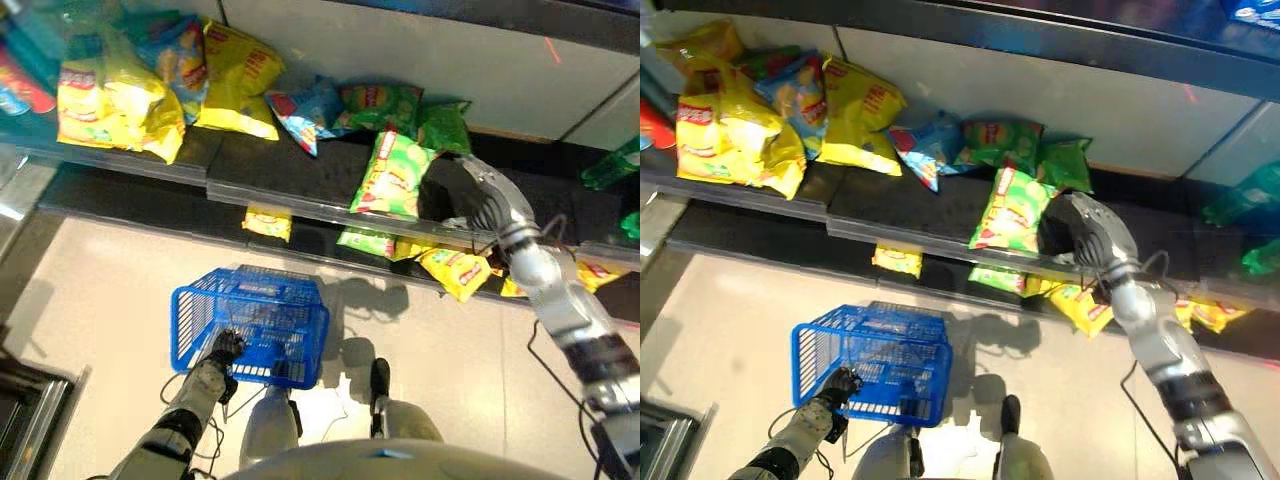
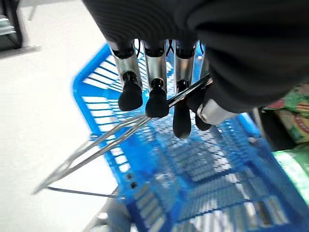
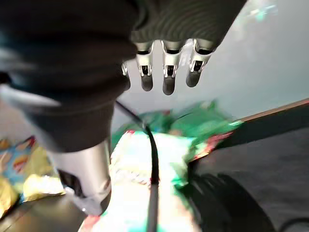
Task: Pick up the snacks into the basket
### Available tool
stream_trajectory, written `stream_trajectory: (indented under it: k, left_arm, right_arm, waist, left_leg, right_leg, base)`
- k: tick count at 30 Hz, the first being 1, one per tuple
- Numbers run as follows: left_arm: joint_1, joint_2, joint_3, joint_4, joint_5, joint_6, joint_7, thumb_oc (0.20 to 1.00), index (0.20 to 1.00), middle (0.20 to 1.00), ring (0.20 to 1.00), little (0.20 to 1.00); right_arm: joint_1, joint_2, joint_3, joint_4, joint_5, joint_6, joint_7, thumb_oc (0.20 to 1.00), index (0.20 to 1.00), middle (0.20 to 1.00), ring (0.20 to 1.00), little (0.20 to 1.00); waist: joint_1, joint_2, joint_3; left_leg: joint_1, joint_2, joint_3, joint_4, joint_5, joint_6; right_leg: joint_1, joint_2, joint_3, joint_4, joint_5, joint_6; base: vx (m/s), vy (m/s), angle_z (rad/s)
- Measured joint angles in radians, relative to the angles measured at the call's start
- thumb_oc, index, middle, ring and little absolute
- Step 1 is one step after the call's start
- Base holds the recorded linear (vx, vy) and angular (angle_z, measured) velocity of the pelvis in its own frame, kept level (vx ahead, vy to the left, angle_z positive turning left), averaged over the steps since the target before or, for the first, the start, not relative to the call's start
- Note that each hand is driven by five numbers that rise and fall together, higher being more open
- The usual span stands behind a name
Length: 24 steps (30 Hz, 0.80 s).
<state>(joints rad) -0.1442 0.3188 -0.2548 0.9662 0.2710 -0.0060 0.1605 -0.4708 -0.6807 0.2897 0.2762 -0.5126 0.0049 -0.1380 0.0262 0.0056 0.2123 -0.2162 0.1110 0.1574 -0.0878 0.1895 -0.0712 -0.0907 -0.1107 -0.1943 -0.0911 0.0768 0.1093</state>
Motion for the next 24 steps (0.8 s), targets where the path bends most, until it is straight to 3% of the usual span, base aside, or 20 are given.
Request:
stream_trajectory:
  k: [3, 10, 17, 24]
  left_arm:
    - [0.002, -0.001, 0.000, 0.002, 0.000, 0.001, 0.006, 0.200, 0.200, 0.200, 0.200, 0.200]
    - [-0.026, 0.006, 0.000, 0.001, -0.001, 0.000, 0.022, 0.200, 0.200, 0.200, 0.200, 0.200]
    - [-0.057, 0.025, -0.001, -0.002, -0.001, -0.001, 0.052, 0.200, 0.200, 0.200, 0.200, 0.200]
    - [-0.080, 0.033, -0.007, -0.002, -0.001, -0.004, 0.066, 0.200, 0.200, 0.200, 0.200, 0.200]
  right_arm:
    - [-0.056, 0.005, 0.030, 0.033, -0.026, 0.008, -0.002, 1.000, 1.000, 1.000, 1.000, 1.000]
    - [-0.197, 0.016, 0.120, 0.131, -0.066, 0.024, -0.002, 1.000, 1.000, 1.000, 1.000, 1.000]
    - [-0.334, 0.077, 0.216, 0.239, -0.111, 0.050, -0.003, 1.000, 1.000, 1.000, 1.000, 1.000]
    - [-0.392, 0.074, 0.304, 0.417, -0.200, 0.060, -0.002, 1.000, 1.000, 1.000, 1.000, 1.000]
  waist:
    - [0.047, 0.002, 0.002]
    - [0.090, -0.017, 0.037]
    - [0.102, -0.054, 0.086]
    - [0.142, -0.064, 0.104]
  left_leg:
    - [-0.009, -0.012, -0.024, 0.000, 0.005, 0.003]
    - [-0.023, -0.027, -0.054, 0.000, 0.009, 0.007]
    - [-0.028, -0.028, -0.060, 0.000, 0.010, 0.008]
    - [-0.058, -0.037, -0.108, 0.001, 0.016, 0.008]
  right_leg:
    - [0.003, -0.008, -0.021, 0.000, 0.001, -0.001]
    - [0.017, -0.016, -0.065, 0.000, -0.009, 0.007]
    - [0.014, -0.016, -0.066, 0.000, -0.010, 0.008]
    - [0.016, -0.015, -0.110, 0.000, -0.020, 0.010]
  base:
    - [-0.01, 0.015, 0.23]
    - [0.00, -0.001, 0.17]
    - [0.00, -0.004, 0.03]
    - [0.01, -0.029, 0.22]
